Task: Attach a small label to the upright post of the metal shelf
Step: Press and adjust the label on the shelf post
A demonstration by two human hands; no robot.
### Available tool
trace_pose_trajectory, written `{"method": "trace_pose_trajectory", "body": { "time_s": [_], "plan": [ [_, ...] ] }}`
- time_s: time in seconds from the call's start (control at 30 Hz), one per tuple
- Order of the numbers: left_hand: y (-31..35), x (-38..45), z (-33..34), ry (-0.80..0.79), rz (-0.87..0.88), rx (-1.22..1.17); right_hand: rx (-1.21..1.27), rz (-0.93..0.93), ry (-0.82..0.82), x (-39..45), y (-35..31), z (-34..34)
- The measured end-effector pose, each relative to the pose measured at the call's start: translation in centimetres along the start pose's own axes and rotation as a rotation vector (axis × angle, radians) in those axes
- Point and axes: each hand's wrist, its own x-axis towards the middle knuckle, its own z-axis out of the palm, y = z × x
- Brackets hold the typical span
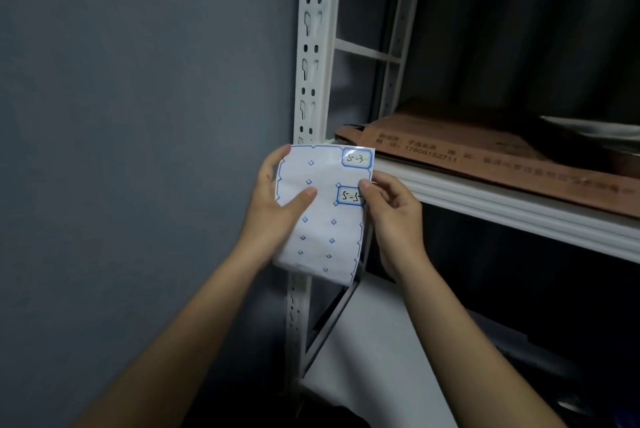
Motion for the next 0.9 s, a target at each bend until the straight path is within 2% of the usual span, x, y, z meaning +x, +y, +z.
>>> {"method": "trace_pose_trajectory", "body": {
  "time_s": [0.07,0.13,0.27,0.4,0.5,0.77,0.9],
  "plan": [
    [0.0,0.0,0.1,0.031,0.001,0.007,-0.008,0.015,-0.006,0.0,0.0,-0.2],
    [0.3,0.1,0.1,0.097,0.056,0.144,-0.038,0.020,-0.005,0.2,0.0,-0.5],
    [1.6,0.2,0.4,0.094,0.263,0.470,-0.153,0.019,-0.031,0.3,-0.1,-0.9],
    [2.0,0.1,1.1,0.073,0.477,0.669,-0.171,0.008,-0.089,-0.2,-0.6,-0.6],
    [1.9,0.3,1.4,0.072,0.551,0.734,-0.132,0.020,-0.093,-0.3,-0.8,-0.1],
    [3.0,0.6,1.2,0.074,0.538,0.717,-0.116,0.039,-0.186,0.0,-2.1,0.5],
    [3.0,0.7,0.9,0.054,0.588,0.743,-0.055,0.082,-0.228,-0.1,-2.4,0.5]
  ]
}}
